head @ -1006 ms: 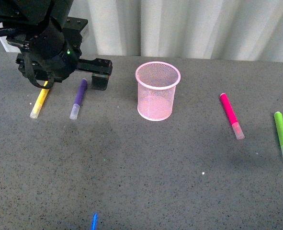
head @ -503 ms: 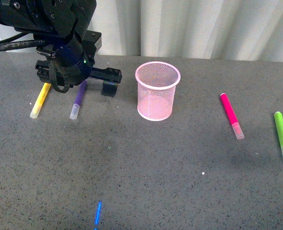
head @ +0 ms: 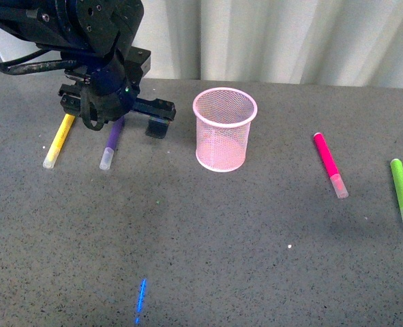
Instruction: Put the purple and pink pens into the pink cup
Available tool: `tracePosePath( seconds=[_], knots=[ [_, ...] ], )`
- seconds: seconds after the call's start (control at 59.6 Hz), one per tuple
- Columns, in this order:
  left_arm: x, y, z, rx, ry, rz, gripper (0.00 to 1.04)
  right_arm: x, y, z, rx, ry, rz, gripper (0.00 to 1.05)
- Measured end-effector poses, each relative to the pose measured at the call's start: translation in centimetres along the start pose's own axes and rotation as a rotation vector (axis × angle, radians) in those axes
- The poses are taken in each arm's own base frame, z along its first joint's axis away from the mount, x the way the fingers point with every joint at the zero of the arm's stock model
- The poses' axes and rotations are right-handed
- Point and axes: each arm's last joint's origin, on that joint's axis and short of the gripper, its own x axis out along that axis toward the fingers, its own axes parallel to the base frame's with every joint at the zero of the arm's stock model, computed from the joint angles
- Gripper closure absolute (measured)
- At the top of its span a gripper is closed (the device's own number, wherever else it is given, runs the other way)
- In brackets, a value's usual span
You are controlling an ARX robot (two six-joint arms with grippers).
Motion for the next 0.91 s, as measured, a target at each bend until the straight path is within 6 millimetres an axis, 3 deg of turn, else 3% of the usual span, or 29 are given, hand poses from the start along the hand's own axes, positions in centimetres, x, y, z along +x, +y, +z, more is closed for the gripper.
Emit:
tracePosePath(
  seconds=[0.268, 0.503, 0.905],
  knots=[
    [0.1, -0.7, 0.0, 0.01, 0.0, -0.009, 0.55, 0.0, 0.0, 0.0, 0.0, 0.0, 0.0, 0.07],
    [0.2, -0.2, -0.3, 0.022, 0.003, 0.013, 0.9, 0.0, 0.0, 0.0, 0.0, 0.0, 0.0, 0.07],
    [-0.1, 0.6, -0.9, 0.024, -0.031, 0.039, 0.93, 0.0, 0.0, 0.0, 0.0, 0.0, 0.0, 0.07]
  ],
)
